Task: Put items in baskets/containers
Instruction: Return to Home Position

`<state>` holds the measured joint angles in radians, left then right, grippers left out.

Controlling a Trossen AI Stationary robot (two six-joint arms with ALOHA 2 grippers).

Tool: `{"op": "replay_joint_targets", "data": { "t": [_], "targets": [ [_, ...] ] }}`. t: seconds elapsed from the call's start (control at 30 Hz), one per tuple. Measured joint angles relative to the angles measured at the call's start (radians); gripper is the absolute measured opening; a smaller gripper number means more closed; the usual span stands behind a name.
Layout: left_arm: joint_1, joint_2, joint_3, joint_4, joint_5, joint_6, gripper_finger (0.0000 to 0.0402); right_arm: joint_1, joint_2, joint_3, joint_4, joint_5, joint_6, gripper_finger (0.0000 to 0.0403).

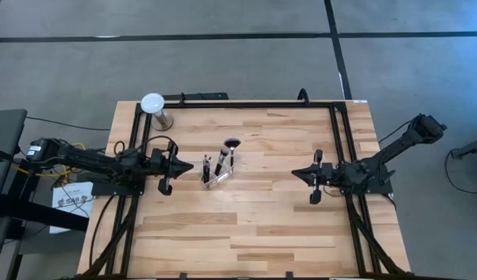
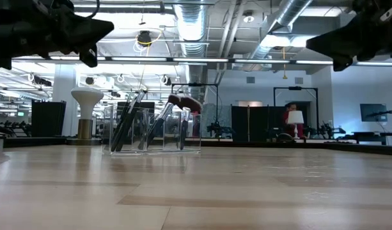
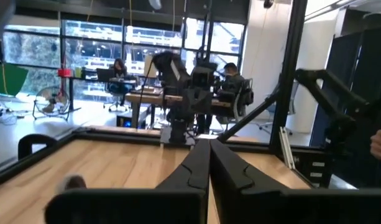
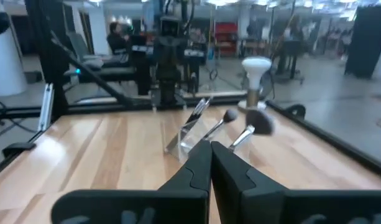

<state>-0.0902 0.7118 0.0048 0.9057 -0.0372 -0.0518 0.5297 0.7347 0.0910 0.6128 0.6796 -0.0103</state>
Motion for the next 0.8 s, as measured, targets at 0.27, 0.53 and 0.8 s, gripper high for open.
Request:
{"op": "replay_joint_targets", "data": {
  "t": [0.27,0.53,0.8],
  "targets": [
    [0.001,-0.047,0.0,-0.008,0.034,0.002,0.0006,-0.092,-0.131,-0.07,0.036,-0.228,-0.076,0.0],
    [0.013,-0.081,0.001,-0.069,0.034,0.002,0.0005,-0.26,-0.154,-0.079,-0.042,-0.389,-0.035,0.0],
    [0.013,-0.174,0.001,-0.17,0.034,-0.004,0.0005,-0.256,-0.227,-0.079,-0.079,-0.384,-0.052,0.0]
  ]
}}
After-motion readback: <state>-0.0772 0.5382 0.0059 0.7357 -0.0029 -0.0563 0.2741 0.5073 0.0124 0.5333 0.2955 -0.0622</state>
